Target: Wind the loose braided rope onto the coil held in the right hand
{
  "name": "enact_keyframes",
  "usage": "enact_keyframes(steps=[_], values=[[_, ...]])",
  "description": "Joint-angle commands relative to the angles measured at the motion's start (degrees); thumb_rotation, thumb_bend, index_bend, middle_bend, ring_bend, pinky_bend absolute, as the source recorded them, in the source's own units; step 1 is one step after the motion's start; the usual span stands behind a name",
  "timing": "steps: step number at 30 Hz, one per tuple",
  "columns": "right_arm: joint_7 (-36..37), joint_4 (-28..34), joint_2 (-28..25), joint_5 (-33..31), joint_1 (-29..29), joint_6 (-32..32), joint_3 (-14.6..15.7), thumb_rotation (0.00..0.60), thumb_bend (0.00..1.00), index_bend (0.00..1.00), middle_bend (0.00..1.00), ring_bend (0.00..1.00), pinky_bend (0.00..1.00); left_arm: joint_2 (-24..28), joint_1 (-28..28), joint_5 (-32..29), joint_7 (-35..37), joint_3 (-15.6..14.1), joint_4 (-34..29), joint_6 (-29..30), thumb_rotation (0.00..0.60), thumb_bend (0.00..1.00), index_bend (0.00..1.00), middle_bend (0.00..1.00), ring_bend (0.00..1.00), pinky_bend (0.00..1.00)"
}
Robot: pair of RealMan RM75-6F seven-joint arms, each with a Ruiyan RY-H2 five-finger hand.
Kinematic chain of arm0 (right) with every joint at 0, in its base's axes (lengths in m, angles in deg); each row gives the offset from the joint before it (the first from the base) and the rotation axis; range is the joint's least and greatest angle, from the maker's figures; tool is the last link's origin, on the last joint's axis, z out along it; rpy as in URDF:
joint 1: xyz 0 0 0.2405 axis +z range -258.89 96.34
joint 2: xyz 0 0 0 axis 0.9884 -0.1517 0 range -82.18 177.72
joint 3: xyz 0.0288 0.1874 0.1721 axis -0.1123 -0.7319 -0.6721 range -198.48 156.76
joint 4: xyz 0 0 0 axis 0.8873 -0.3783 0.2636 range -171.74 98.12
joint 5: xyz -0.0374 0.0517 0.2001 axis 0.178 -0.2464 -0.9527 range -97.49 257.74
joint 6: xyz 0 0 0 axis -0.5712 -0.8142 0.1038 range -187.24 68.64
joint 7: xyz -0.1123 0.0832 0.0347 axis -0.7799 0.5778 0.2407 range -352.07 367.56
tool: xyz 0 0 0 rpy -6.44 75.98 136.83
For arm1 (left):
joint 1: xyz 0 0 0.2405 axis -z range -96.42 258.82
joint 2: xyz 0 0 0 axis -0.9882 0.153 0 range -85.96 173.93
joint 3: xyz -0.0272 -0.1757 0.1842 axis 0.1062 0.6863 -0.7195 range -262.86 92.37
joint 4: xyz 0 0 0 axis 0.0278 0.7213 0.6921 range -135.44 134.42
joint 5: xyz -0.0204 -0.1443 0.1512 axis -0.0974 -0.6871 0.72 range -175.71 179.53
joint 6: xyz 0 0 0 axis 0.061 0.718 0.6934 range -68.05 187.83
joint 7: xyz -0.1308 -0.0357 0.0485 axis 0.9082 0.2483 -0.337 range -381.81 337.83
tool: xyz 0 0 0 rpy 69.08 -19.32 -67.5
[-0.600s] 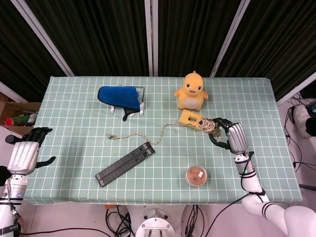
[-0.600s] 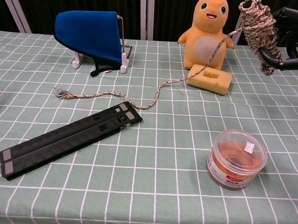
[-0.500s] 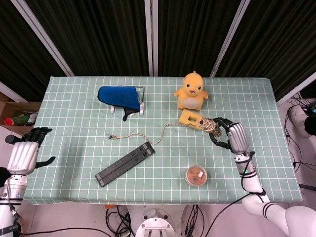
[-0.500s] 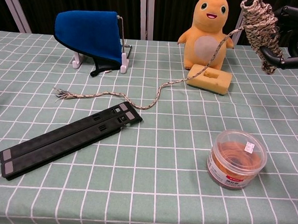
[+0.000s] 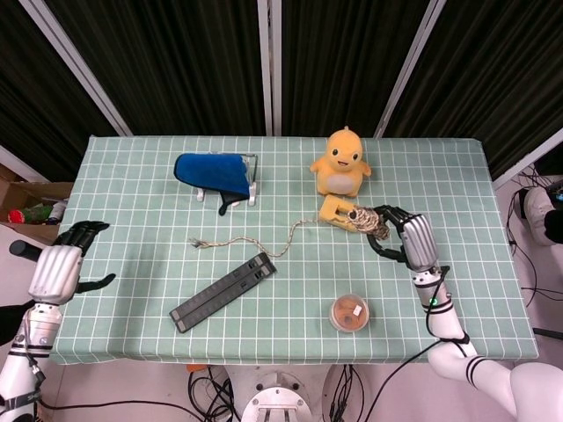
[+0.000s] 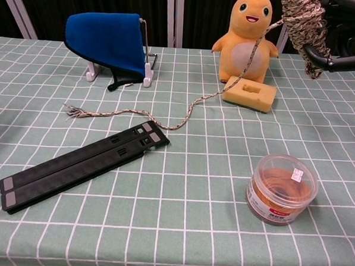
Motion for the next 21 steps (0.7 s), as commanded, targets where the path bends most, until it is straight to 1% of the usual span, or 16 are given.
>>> enact_keyframes(steps=[1,3,6,8,10,13,15,21], values=[[-0.96,0.72,-0.29,0.06,0.31,-0.35,-0.12,0.600,0.60,0.93,0.75,0.69,0.87,-2.31,3.20,-0.85,1.02,1.60,2.01,-3.86,0.600,0.14,0.24,0.23,0.22,0.34],[-1.69,1.02,-0.41,0.03,0.41,-0.51,-0.18,0.600,0.60,0.93,0.75,0.69,0.87,-3.80,4.97,-1.57,0.48,2.48,2.66,-5.70,0.600,0.16,0.24,0.24,0.27,0.39],[-2.57,1.54,-0.52,-0.14,0.52,-0.50,-0.48,0.600,0.60,0.93,0.75,0.69,0.87,-7.49,7.91,-3.33,-2.41,3.94,4.91,-8.36,0.600,0.19,0.25,0.27,0.27,0.40],[-2.92,2.03,-0.65,-0.30,0.58,-0.47,-0.74,0.600,0.60,0.93,0.75,0.69,0.87,-9.75,10.05,-5.27,-5.03,4.49,6.19,-11.34,0.600,0.20,0.27,0.28,0.27,0.42],[-3.39,2.46,-0.85,-0.46,0.62,-0.55,-0.92,0.600,0.60,0.93,0.75,0.69,0.87,-12.18,11.96,-7.35,-7.44,4.94,8.09,-13.96,0.600,0.22,0.29,0.30,0.28,0.45],[-4.15,3.02,-1.07,-0.85,0.59,-0.87,-1.16,0.600,0.60,0.93,0.75,0.69,0.87,-15.09,14.16,-10.75,-9.61,5.19,10.20,-18.00,0.600,0.25,0.33,0.33,0.31,0.49],[-4.52,3.31,-1.08,-1.21,0.50,-1.03,-1.37,0.600,0.60,0.93,0.75,0.68,0.87,-16.30,15.28,-12.62,-10.48,5.35,11.06,-20.12,0.600,0.26,0.34,0.33,0.31,0.49],[-4.75,3.52,-1.17,-1.56,0.10,-0.90,-1.51,0.600,0.60,0.93,0.75,0.68,0.87,-19.71,17.35,-15.46,-12.09,5.22,14.27,-22.77,0.600,0.27,0.39,0.35,0.32,0.50]])
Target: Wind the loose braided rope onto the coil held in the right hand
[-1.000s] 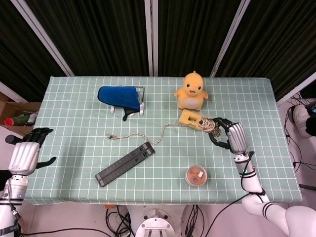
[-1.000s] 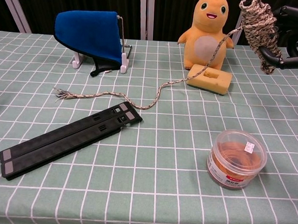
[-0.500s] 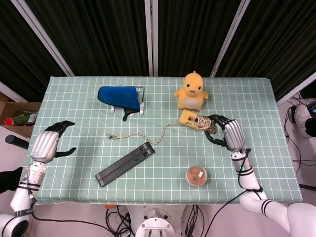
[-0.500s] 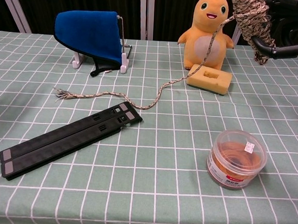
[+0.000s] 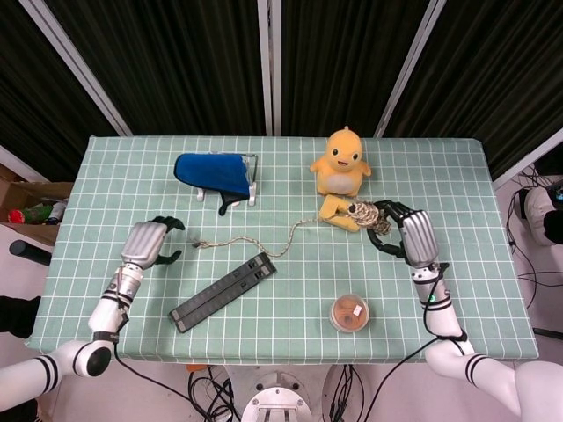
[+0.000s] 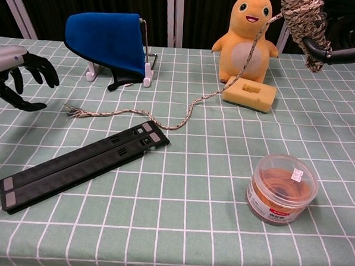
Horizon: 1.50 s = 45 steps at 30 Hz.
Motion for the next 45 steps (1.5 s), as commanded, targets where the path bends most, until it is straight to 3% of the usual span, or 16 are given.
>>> enact_keyframes(steps=[1,12,19,27,45], values=[[0.03,-0.01,-0.06,-0.14,-0.11,-0.02,-0.07,0.600,0.60,0.93,0.75,0.68,0.87,-1.32,0.99,-0.65,-0.25,-0.13,1.31,-0.98,0.600,0.27,0.40,0.36,0.32,0.50],[0.73,-0.88,0.25,-0.56,-0.14,-0.48,-0.32,0.600,0.60,0.92,0.75,0.68,0.87,-5.57,3.61,-0.02,-0.41,-0.73,5.63,-2.11,0.600,0.30,0.42,0.38,0.34,0.52],[1.00,-1.17,0.10,-0.69,-0.21,-0.48,-0.48,0.600,0.60,0.92,0.75,0.68,0.87,-7.71,5.36,-1.40,-5.09,-0.84,8.02,-2.52,0.600,0.30,0.42,0.38,0.34,0.52],[1.19,-1.93,0.35,-1.04,-0.23,-0.62,-0.74,0.600,0.60,0.93,0.75,0.68,0.87,-8.42,6.41,-5.07,-11.15,-0.92,7.90,-3.03,0.600,0.30,0.44,0.38,0.34,0.51],[1.63,-3.67,1.37,-1.15,-0.21,-1.18,-0.42,0.600,0.60,0.93,0.75,0.68,0.87,-8.91,7.99,-5.97,-13.06,-0.95,7.14,-2.34,0.600,0.30,0.47,0.40,0.36,0.54]])
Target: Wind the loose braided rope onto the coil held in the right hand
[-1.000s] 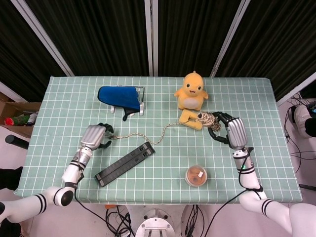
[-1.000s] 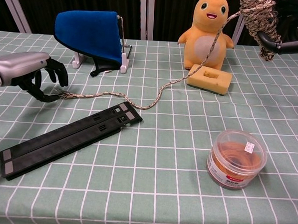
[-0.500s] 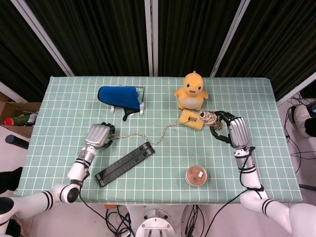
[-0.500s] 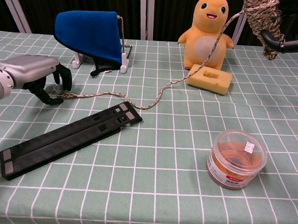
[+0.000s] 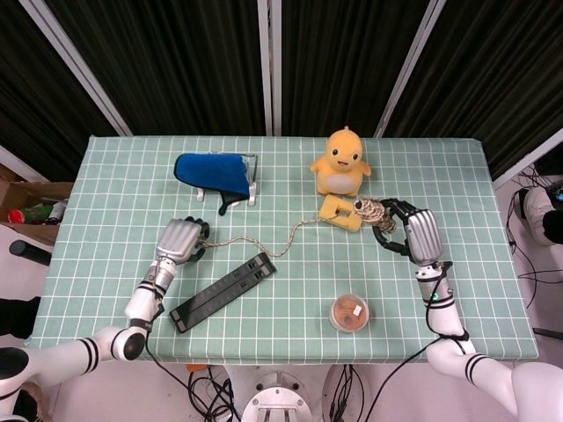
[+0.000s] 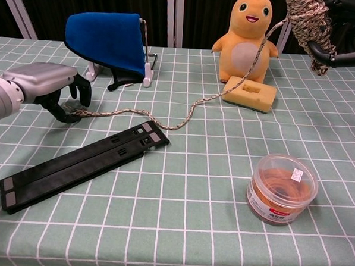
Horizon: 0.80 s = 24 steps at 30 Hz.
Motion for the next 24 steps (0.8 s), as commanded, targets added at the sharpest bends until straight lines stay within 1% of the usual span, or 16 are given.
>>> enact_keyframes(steps=[1,6,12,15,21,24], values=[[0.03,-0.11,0.07,-0.02,0.00,-0.05,0.02,0.600,0.60,0.93,0.75,0.68,0.87,-0.19,0.26,-0.12,-0.50,-0.09,0.22,-0.01,0.600,0.30,0.47,0.40,0.36,0.54],[0.14,-0.32,0.06,-0.10,0.02,-0.11,-0.04,0.600,0.60,0.94,0.75,0.68,0.87,-0.53,0.62,-1.01,-1.86,-0.31,0.53,-0.16,0.600,0.33,0.49,0.41,0.36,0.54],[0.39,-0.62,0.21,-0.12,0.02,-0.08,-0.05,0.600,0.60,0.94,0.75,0.68,0.87,-0.64,0.93,-2.23,-3.21,-0.58,0.62,-0.57,0.600,0.34,0.50,0.41,0.36,0.54],[0.52,-0.80,0.30,-0.14,0.04,0.00,-0.11,0.600,0.60,0.94,0.75,0.68,0.87,-0.69,0.87,-2.12,-2.93,-0.55,0.47,-0.05,0.600,0.34,0.53,0.42,0.37,0.55],[0.53,-0.77,0.34,-0.09,0.07,0.15,-0.13,0.600,0.60,0.94,0.75,0.68,0.87,-0.70,0.92,-2.57,-3.01,-0.75,0.34,-0.16,0.600,0.43,0.61,0.44,0.39,0.56],[0.46,-0.66,0.27,-0.11,0.04,0.21,-0.16,0.600,0.60,0.94,0.75,0.68,0.87,-0.68,0.81,-2.28,-2.59,-0.74,0.16,0.38,0.600,0.47,0.63,0.45,0.40,0.57]])
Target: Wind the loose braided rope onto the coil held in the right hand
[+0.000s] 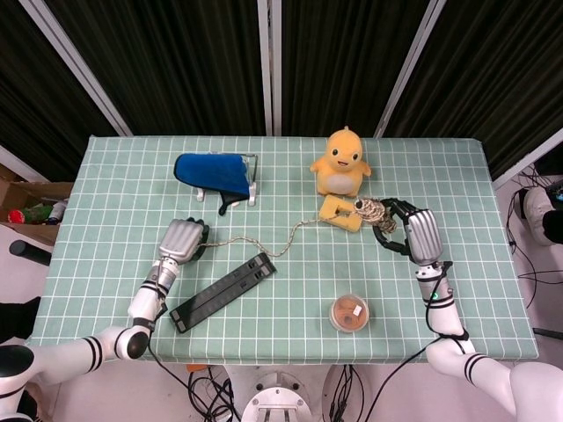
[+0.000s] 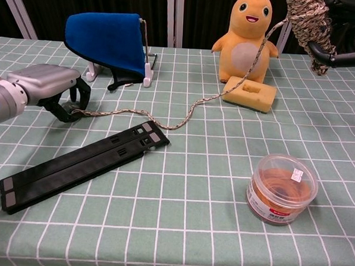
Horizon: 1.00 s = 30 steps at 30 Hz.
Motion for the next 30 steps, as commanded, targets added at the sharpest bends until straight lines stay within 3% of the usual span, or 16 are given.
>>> enact_keyframes(steps=[1,13,21,26,30], values=[[-0.02,0.09,-0.07,-0.02,-0.03,0.07,-0.03,0.600,0.60,0.94,0.75,0.68,0.87,0.01,-0.14,0.62,0.43,-0.01,-0.11,0.80,0.600,0.48,0.64,0.46,0.41,0.58],[-0.04,0.99,-0.84,0.12,-0.18,0.62,-0.16,0.600,0.60,0.94,0.75,0.68,0.87,1.57,-2.53,8.02,10.36,0.17,-2.13,7.00,0.600,0.48,0.74,0.68,0.62,0.79],[-0.28,1.48,-1.03,0.34,0.07,0.55,-0.16,0.600,0.60,0.94,0.75,0.68,0.87,3.73,-3.61,13.36,21.55,1.07,-4.78,9.84,0.600,0.48,0.76,0.73,0.67,0.83],[-1.08,2.15,-1.08,1.23,1.44,0.02,-0.19,0.600,0.60,0.94,0.75,0.68,0.87,7.58,-5.11,17.83,29.08,2.99,-10.24,15.66,0.600,0.48,0.77,0.75,0.68,0.85],[-1.79,2.90,-0.73,1.35,3.56,-0.78,-1.40,0.600,0.60,0.94,0.75,0.68,0.87,13.25,-6.34,20.43,31.51,3.83,-18.15,18.42,0.600,0.48,0.77,0.75,0.69,0.85]])
